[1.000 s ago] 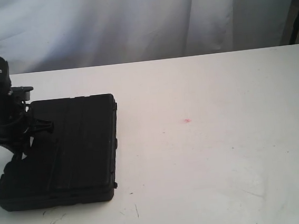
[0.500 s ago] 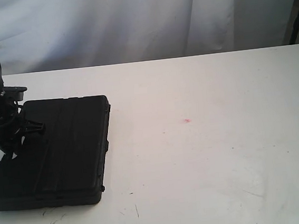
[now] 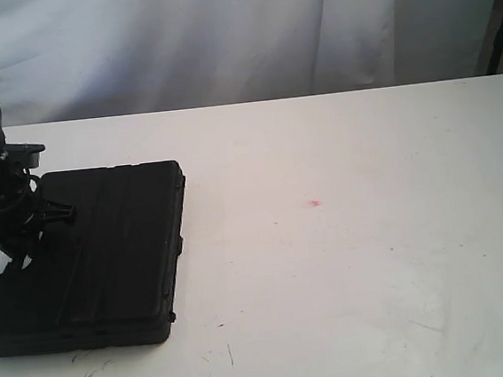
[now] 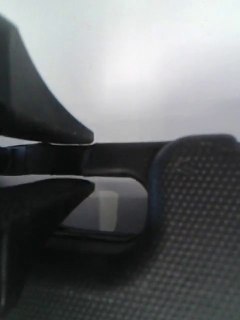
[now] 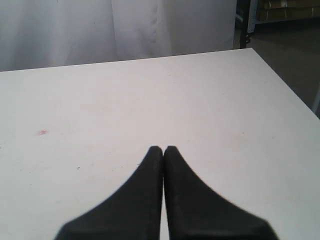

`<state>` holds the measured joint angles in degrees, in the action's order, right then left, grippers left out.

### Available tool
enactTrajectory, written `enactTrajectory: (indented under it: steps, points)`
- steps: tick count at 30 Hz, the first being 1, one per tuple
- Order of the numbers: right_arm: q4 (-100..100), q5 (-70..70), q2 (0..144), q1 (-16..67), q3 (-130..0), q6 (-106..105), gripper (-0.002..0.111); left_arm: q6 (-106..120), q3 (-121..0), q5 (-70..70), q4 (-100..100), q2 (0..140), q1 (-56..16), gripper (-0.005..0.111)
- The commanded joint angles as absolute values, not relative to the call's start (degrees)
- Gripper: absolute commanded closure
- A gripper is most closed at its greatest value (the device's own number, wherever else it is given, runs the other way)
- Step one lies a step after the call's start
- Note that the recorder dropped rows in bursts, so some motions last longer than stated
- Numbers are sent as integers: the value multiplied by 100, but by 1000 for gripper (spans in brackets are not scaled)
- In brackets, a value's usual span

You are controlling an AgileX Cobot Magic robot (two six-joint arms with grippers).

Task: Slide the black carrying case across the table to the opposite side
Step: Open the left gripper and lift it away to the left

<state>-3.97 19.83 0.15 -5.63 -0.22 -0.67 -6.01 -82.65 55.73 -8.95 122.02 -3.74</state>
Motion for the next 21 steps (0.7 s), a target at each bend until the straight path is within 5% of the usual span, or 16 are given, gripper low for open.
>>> enactTrajectory:
  steps: [1, 4, 16, 18, 21]
  points:
    - [-389, 1981, 0, -593, 0, -52, 108, -575, -8299, 5531, -751, 12065, -360, 54]
    - [-389, 1981, 0, -593, 0, -52, 108, -575, -8299, 5531, -573, 12023, -360, 43]
    - [-389, 1981, 0, -593, 0, 41, 108, -600, -8299, 5416, -500, 11092, -360, 43]
    - [-389, 1981, 0, -593, 0, 41, 108, -755, -8299, 5416, -500, 10885, -360, 51]
    - [-389, 1981, 0, -593, 0, 41, 108, -803, -8299, 5437, -465, 10508, -360, 82]
